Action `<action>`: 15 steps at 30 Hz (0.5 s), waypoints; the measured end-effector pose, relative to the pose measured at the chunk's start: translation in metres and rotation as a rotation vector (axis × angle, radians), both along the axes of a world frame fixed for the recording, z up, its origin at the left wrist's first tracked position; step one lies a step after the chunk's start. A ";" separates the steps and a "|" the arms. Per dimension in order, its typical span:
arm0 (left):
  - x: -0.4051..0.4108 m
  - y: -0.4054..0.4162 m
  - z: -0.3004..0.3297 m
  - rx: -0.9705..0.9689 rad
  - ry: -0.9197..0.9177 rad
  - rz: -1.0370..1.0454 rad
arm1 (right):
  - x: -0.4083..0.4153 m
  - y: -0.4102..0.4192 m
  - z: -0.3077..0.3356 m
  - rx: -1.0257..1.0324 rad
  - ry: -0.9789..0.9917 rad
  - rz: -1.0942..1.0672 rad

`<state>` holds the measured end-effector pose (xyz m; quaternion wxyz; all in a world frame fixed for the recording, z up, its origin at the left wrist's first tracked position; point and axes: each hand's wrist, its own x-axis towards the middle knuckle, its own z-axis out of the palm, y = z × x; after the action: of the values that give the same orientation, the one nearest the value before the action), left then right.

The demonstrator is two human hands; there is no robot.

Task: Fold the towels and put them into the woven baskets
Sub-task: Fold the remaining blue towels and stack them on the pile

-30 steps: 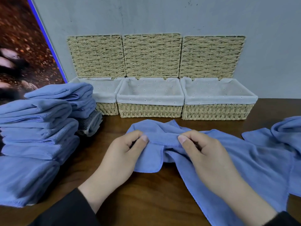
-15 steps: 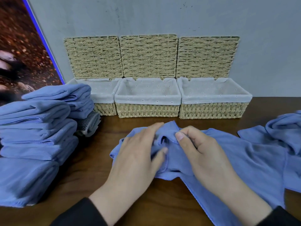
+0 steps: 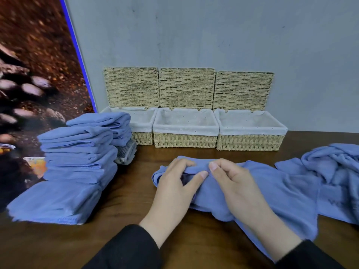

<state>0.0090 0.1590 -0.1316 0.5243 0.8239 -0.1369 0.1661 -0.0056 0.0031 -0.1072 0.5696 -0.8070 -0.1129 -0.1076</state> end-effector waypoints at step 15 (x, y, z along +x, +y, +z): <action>-0.028 0.056 0.067 0.079 -0.023 0.159 | -0.052 -0.045 0.089 -0.558 -0.079 -0.160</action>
<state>-0.0185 0.2152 -0.0645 0.4747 0.8503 -0.0835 0.2114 -0.0573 -0.0420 -0.0179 0.3105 -0.9340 -0.0961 -0.1484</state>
